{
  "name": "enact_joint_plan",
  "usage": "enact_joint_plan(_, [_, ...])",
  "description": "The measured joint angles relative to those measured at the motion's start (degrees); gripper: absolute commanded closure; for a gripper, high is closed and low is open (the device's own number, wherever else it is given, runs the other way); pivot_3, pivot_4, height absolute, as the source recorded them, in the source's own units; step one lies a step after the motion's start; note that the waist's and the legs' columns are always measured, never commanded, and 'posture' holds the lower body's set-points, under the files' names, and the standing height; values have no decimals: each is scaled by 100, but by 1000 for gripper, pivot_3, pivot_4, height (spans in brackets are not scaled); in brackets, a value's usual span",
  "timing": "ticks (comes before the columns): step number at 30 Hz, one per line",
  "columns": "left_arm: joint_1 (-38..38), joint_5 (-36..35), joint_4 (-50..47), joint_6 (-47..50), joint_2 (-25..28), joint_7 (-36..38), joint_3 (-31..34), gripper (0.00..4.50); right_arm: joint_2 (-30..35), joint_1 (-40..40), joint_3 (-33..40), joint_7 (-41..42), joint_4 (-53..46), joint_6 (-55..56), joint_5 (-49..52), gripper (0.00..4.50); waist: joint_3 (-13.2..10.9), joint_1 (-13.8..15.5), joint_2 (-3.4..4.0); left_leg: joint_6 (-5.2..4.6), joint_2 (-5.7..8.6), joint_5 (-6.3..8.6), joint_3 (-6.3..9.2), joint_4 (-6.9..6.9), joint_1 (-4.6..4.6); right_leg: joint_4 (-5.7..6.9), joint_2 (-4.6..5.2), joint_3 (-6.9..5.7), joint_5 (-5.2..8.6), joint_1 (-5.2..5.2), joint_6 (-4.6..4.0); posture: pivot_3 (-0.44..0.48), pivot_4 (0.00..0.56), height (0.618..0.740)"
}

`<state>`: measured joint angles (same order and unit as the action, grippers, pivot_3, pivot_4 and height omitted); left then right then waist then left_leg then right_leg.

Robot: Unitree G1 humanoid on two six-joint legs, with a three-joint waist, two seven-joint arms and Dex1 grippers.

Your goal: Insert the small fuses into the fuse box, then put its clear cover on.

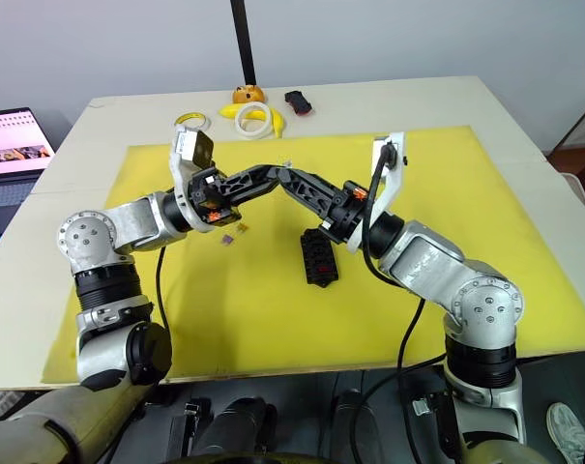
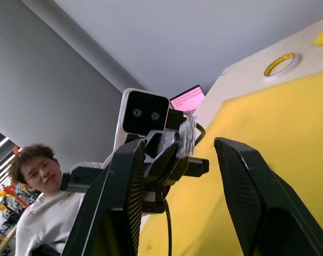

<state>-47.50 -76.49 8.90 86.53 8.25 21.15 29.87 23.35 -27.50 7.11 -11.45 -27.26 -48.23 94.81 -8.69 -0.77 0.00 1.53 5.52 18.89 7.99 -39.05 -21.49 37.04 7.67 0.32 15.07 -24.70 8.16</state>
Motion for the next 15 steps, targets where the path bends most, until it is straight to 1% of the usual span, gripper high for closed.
enact_joint_plan(2, [5, -70, 3, -55, 28, -27, -28, 4500, 18, 2, -7, -18, 0, 59, 14, 3117, 0, 4, 0, 0, 0, 0, 0, 0, 0, 0, 0, 0, 0, 0, 0, 0, 150, 740])
enact_joint_plan(4, [17, -122, 5, -92, 51, -50, -123, 4500, 26, 2, -20, -33, -8, 118, 52, 4151, 0, 4, 0, 0, 0, 0, 0, 0, 0, 0, 0, 0, 0, 0, 0, 0, 150, 740])
enact_joint_plan(5, [37, -170, 8, -115, 63, -60, -136, 4500, 50, 9, 8, -44, -4, 176, 59, 4420, 0, -1, 0, 0, 0, 0, -1, 0, 0, 0, 0, 0, 0, 0, 0, 0, 150, 740])
enact_joint_plan(13, [143, -396, 12, -333, 163, -110, -365, 4500, 159, 17, -48, -79, -9, 265, 176, 4420, 0, 1, 0, 0, 0, 0, -1, 0, 0, -2, 0, 1, 0, 0, 0, 0, 150, 740])
enact_joint_plan(15, [171, -427, 12, -376, 189, -115, -421, 3844, 205, 19, -57, -79, -9, 272, 229, 4500, 0, 2, 0, 0, 0, 0, -1, 1, 0, -2, 0, 1, 0, 0, 0, 0, 150, 740])
